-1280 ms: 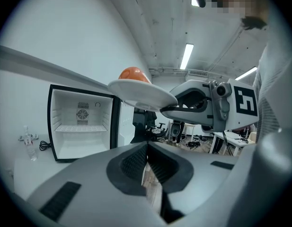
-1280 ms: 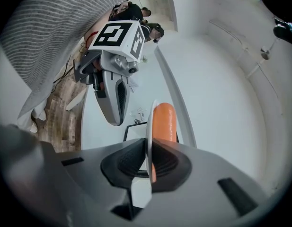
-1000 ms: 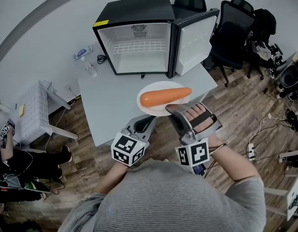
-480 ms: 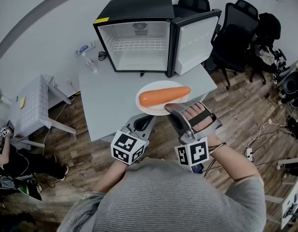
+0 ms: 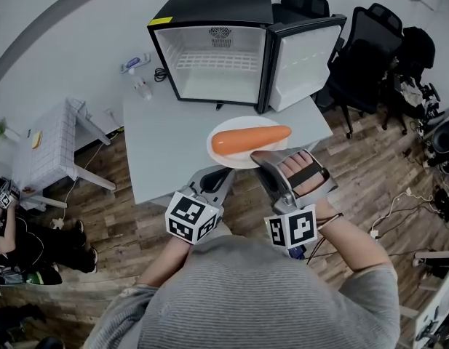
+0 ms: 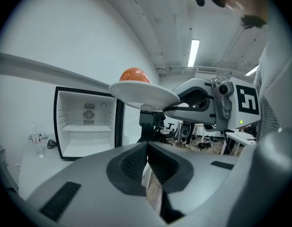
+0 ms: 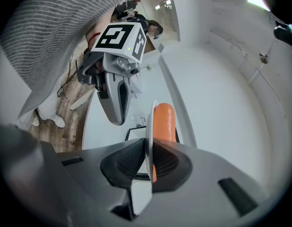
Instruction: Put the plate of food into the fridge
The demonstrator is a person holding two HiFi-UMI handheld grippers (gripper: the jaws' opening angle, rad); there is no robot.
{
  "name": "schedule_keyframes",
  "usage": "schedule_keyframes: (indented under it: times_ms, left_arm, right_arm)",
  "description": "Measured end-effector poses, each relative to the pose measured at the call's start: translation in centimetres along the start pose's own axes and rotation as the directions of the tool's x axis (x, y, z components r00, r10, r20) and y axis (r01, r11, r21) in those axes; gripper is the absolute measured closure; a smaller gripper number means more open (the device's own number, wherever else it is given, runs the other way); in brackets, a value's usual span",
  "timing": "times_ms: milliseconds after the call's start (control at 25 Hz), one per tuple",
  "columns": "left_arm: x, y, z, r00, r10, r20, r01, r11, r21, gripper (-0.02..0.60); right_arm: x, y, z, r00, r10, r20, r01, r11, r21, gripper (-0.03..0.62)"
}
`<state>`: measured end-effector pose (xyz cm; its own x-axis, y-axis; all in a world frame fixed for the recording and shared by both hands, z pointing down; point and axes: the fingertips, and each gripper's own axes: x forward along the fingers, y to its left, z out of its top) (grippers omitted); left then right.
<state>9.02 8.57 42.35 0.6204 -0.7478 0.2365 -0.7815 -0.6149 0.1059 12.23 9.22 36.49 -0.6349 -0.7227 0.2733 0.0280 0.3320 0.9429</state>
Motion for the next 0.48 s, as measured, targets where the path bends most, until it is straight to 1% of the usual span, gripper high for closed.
schedule_keyframes:
  times_ms: [240, 480]
  left_arm:
    - [0.9, 2.5, 0.2, 1.0, 0.012, 0.003, -0.011, 1.0, -0.007, 0.571]
    - [2.4, 6.0, 0.7, 1.0, 0.003, 0.001, -0.003, 1.0, -0.018, 0.571]
  right_arm:
    - [2.4, -0.3, -0.6, 1.0, 0.004, -0.005, -0.004, 1.0, 0.001, 0.554]
    - [6.2, -1.1, -1.6, 1.0, 0.009, -0.026, -0.009, 1.0, 0.009, 0.554]
